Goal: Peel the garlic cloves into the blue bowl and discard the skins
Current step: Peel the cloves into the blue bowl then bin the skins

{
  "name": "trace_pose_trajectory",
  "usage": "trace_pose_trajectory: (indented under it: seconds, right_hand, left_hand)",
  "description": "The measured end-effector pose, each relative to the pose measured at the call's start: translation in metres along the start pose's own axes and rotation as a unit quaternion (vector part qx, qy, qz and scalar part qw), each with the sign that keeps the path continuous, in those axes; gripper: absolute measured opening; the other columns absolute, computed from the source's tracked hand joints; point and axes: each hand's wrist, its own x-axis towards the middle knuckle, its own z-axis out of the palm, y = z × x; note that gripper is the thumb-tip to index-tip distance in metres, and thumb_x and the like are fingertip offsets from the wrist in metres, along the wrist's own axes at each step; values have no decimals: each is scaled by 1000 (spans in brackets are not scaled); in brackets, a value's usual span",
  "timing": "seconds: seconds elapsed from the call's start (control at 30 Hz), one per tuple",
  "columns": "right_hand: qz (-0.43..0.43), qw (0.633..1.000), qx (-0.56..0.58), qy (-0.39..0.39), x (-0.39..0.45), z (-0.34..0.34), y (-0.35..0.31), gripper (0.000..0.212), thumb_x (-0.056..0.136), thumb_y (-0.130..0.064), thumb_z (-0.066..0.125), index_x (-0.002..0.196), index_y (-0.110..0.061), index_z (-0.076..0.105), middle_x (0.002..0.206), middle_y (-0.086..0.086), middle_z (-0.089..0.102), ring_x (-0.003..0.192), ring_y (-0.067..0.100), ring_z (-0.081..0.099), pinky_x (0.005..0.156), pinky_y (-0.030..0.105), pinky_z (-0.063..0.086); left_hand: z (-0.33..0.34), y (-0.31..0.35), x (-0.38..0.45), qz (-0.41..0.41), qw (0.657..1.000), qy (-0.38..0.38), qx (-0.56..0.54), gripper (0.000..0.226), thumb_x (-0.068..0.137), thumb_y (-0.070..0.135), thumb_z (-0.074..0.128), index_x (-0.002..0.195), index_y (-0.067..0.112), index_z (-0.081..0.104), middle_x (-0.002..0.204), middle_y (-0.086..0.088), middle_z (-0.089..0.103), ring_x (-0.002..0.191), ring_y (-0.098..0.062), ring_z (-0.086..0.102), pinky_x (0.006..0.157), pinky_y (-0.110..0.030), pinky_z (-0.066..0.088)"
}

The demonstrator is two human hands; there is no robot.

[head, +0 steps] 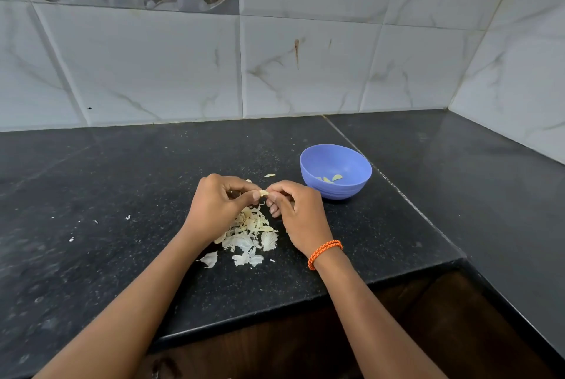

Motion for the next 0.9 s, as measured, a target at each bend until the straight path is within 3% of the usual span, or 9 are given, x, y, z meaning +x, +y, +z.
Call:
trace_pose_trajectory:
  seconds: [0.1,0.23,0.3,0.43,0.5,0.67,0.9]
  right_hand:
    - [-5,1000,8,1,-1,0,-1,19,106,-5,58,100,-7,76,78,4,70,71,19,66,65,24,59]
    - [-14,1000,3,5,-1,1,1,21,107,-6,57,99,-10,76,79,0,69,69,20,64,65,37,60]
    - [-18,1000,5,7,-1,0,1,20,106,-7,59,99,-12,77,81,-2,70,70,19,65,65,40,60]
    - [-25,999,-28,38,-1,-3,3,15,102,-12,68,103,-18,81,91,-10,77,80,11,70,72,24,56]
    - [-19,997,-43,63,-1,-3,5,15,100,-13,70,104,-19,83,96,-11,79,82,7,71,78,23,56]
    - [-22,990,-102,96,-2,-1,4,16,100,-20,71,111,-24,83,102,-9,79,92,9,72,82,37,62]
    - [-15,980,-176,89,-5,1,-5,16,96,-20,74,105,-30,81,98,-10,74,81,12,68,72,43,59]
  left_hand:
    - [-3,1,1,-15,999,-8,-29,11,95,14,82,94,24,87,83,7,82,79,-12,77,77,-34,58]
    - [-5,0,1,-40,997,-19,-68,13,96,13,80,96,24,88,86,-2,82,85,-21,79,83,-53,65]
    - [-5,0,1,-46,996,-20,-80,14,96,13,80,95,25,88,86,-3,82,86,-24,78,87,-56,63]
    - [-6,3,1,-41,995,-16,-85,14,97,14,80,91,25,87,85,-1,81,85,-29,76,89,-54,60]
    - [-6,3,1,-41,996,-16,-84,13,97,14,80,90,24,86,86,-2,81,86,-33,75,88,-57,59]
    - [-7,5,0,-22,998,-32,-45,13,98,16,79,91,26,84,89,4,81,84,-21,77,78,-52,66]
    - [-8,3,-1,-8,1000,4,12,15,94,18,83,89,32,84,90,14,81,79,-14,75,81,-50,63]
